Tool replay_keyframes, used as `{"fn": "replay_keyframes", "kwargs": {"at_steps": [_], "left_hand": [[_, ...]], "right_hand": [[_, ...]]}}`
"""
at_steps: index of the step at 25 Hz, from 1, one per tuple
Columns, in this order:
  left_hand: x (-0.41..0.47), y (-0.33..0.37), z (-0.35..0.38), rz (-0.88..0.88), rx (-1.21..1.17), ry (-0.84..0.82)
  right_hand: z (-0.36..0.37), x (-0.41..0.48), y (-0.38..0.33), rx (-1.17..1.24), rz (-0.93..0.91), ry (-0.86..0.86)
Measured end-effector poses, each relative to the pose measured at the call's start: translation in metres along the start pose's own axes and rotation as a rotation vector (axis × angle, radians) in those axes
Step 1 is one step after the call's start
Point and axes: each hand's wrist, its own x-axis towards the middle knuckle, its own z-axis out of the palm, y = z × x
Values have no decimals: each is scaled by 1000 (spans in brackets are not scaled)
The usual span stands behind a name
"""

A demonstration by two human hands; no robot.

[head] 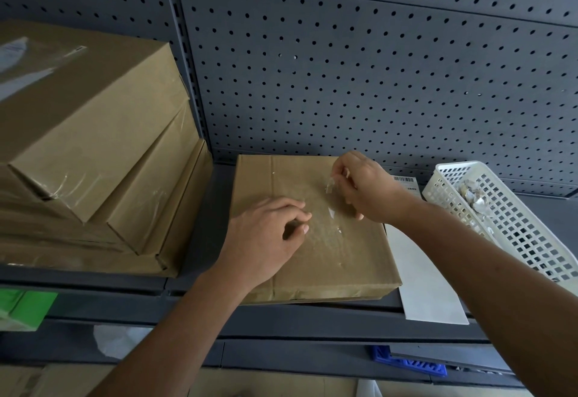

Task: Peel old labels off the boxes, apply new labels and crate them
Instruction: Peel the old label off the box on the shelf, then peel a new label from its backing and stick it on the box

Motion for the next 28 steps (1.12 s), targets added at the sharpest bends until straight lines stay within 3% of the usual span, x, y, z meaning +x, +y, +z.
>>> {"fn": "replay_keyframes", "kwargs": {"at_steps": [7,14,17,22,28], "left_hand": [[-1,-3,1,-9,28,-13],[0,5,-7,45,87,-70],[8,21,0,76,89,-119],[18,29,8,62,48,-134],[19,38,7,21,26,-135]], "right_hand": [[-32,1,-2,221,214,194],[-90,-63,81,157,481,505],[-106,-92,126,20,602,584],[-84,-99,175,-182,664,385],[-70,-91,180,-318,642,99]]}}
